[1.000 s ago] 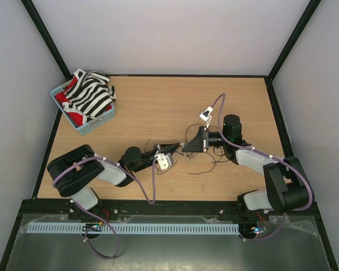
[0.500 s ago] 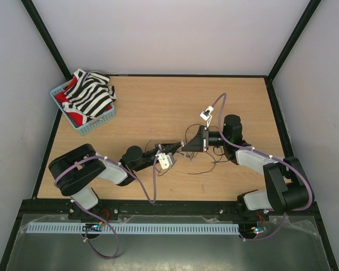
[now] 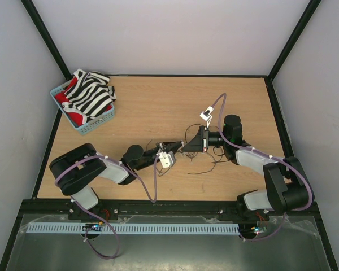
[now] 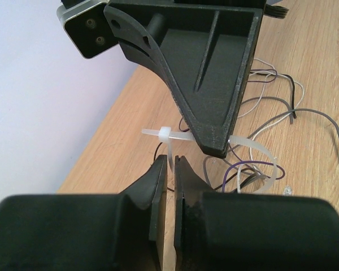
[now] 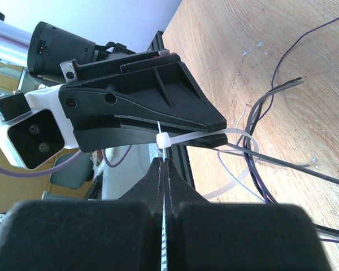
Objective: Zip-tie the wires
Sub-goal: Tie the cable at the center of the board.
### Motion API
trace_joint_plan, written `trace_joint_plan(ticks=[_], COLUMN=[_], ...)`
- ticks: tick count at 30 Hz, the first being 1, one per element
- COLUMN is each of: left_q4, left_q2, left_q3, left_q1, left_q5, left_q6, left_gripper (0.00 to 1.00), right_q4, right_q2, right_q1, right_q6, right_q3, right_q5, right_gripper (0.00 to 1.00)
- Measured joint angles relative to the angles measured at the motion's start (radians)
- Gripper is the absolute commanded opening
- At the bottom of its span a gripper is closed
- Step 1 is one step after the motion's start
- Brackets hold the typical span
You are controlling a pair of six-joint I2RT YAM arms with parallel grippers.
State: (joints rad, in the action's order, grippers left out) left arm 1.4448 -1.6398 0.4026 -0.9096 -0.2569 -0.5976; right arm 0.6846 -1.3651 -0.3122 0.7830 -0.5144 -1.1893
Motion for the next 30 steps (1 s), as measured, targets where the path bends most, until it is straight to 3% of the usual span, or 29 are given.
trace_joint_plan(ticks=[30], left_q4=[0.000], left_q2=[0.001], left_q3=[0.004], left_q1=[-0.004], left_q5=[-0.004], left_q6=[0.000], left_gripper=[0.17], right_q4=[0.003], right_q2=[0.000], right_q1=[0.001], right_q6=[0.002], right_q3=[0.003], right_q5=[0.000], right_gripper=[0.00])
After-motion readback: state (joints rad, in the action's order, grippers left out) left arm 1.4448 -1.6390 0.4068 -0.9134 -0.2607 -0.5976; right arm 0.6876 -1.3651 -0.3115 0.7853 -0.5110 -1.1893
